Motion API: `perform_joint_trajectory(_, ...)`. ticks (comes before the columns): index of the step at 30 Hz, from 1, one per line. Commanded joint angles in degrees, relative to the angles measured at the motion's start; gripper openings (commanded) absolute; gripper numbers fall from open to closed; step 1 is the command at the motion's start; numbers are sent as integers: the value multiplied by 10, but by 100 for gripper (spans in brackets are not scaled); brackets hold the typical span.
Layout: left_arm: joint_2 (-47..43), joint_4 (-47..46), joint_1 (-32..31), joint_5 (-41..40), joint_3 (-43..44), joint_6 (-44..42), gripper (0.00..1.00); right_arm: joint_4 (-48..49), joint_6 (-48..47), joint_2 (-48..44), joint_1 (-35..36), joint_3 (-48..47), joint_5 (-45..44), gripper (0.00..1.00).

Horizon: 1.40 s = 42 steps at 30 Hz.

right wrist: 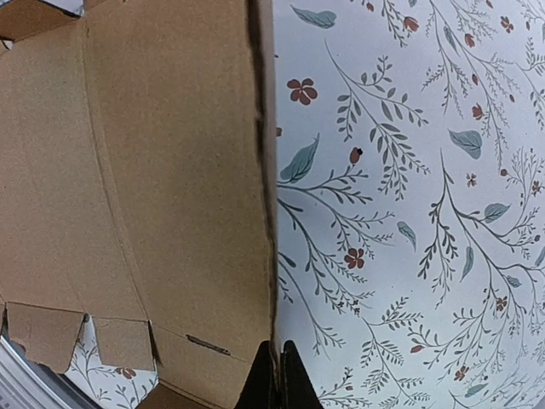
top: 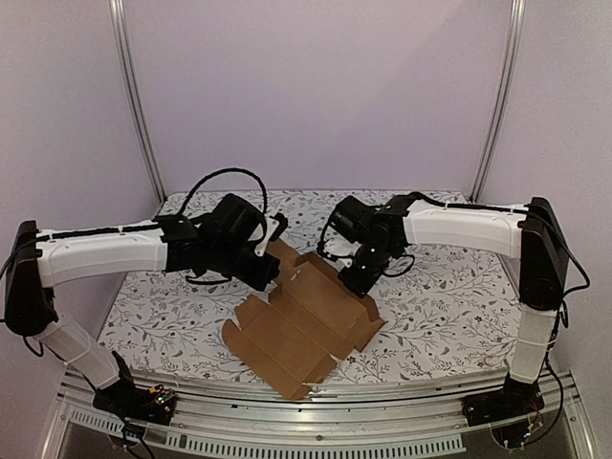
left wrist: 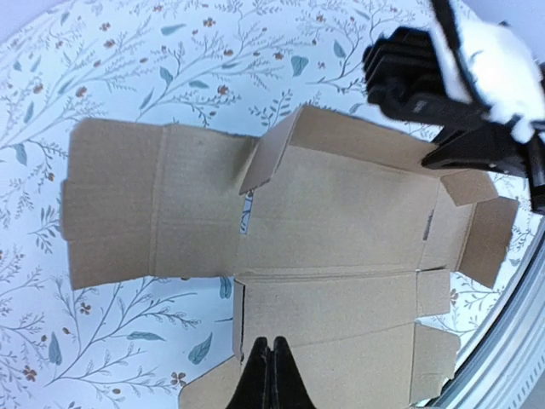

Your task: Fold the paper box

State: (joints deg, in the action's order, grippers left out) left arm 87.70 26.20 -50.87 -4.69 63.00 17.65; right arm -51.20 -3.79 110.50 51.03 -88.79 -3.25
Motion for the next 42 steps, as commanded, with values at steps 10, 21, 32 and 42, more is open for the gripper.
perform_joint_trajectory(10,-138,8,50,-27,-4,-42,0,91,-147,-62,40,50,-230,0)
perform_joint_trajectory(21,-177,-136,138,38,-107,-11,0,254,-283,-92,78,140,-353,0)
perform_joint_trajectory(32,-85,-323,187,97,-199,25,2,342,-340,-94,99,210,-374,0)
perform_joint_trajectory(42,19,-462,190,265,-235,43,16,381,-360,-108,105,243,-383,0)
